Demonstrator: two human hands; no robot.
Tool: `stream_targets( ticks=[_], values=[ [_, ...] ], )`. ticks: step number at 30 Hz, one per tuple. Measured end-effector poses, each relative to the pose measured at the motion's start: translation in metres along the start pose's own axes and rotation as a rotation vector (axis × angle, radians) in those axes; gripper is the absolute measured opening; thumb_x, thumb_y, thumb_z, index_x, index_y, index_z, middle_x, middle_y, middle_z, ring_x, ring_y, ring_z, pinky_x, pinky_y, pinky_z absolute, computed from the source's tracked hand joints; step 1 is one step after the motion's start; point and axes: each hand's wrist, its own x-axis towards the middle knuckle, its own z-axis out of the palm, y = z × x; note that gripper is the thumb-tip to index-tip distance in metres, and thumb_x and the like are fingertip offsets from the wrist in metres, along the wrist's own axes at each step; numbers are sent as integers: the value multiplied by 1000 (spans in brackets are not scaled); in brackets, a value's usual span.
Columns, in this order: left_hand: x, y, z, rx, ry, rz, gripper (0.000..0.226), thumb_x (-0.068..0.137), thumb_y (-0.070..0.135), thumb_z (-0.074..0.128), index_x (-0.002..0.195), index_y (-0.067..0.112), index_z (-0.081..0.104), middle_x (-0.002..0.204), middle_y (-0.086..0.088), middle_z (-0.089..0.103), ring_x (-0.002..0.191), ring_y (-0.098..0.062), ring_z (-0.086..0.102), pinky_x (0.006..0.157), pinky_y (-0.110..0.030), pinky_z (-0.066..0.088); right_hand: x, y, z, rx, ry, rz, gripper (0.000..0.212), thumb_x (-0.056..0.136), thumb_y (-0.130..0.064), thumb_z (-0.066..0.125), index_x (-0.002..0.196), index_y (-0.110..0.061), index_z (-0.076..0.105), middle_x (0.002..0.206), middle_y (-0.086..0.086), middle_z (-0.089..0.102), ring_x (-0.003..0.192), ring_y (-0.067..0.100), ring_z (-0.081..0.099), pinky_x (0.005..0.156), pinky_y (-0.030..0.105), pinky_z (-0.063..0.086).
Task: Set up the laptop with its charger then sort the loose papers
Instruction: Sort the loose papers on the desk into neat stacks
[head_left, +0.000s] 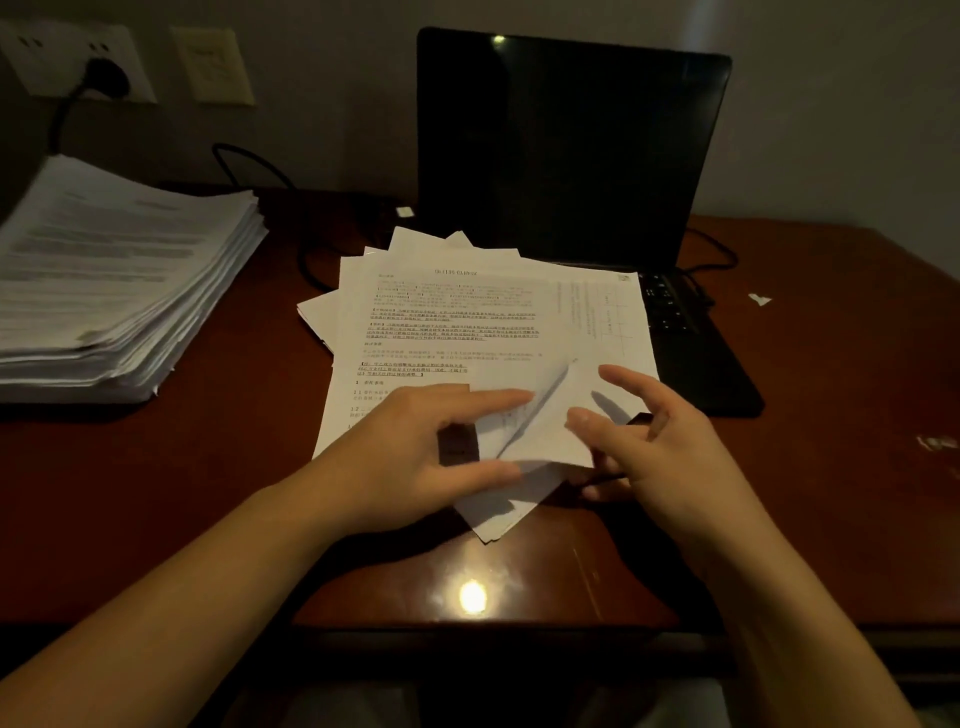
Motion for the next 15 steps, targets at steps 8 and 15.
stream_targets(
  ticks=[8, 15],
  values=[
    [1, 3, -3, 26, 111, 36, 53, 97, 20, 41, 139, 51, 50, 91, 31, 52, 91, 1, 54, 72, -11, 42, 2, -1, -5, 22, -40, 42, 64, 87, -6, 73, 140, -31, 49, 85, 5, 78, 82, 20, 76, 72, 32, 63],
    [-1, -1, 4, 170, -6, 28, 79, 84, 58, 70, 151, 47, 30, 147, 17, 41, 129, 11, 30, 100, 4, 22, -4, -2, 1, -10, -36, -25, 61, 86, -17, 74, 140, -34, 51, 85, 4, 78, 88, 26, 75, 85, 43, 61]
  ],
)
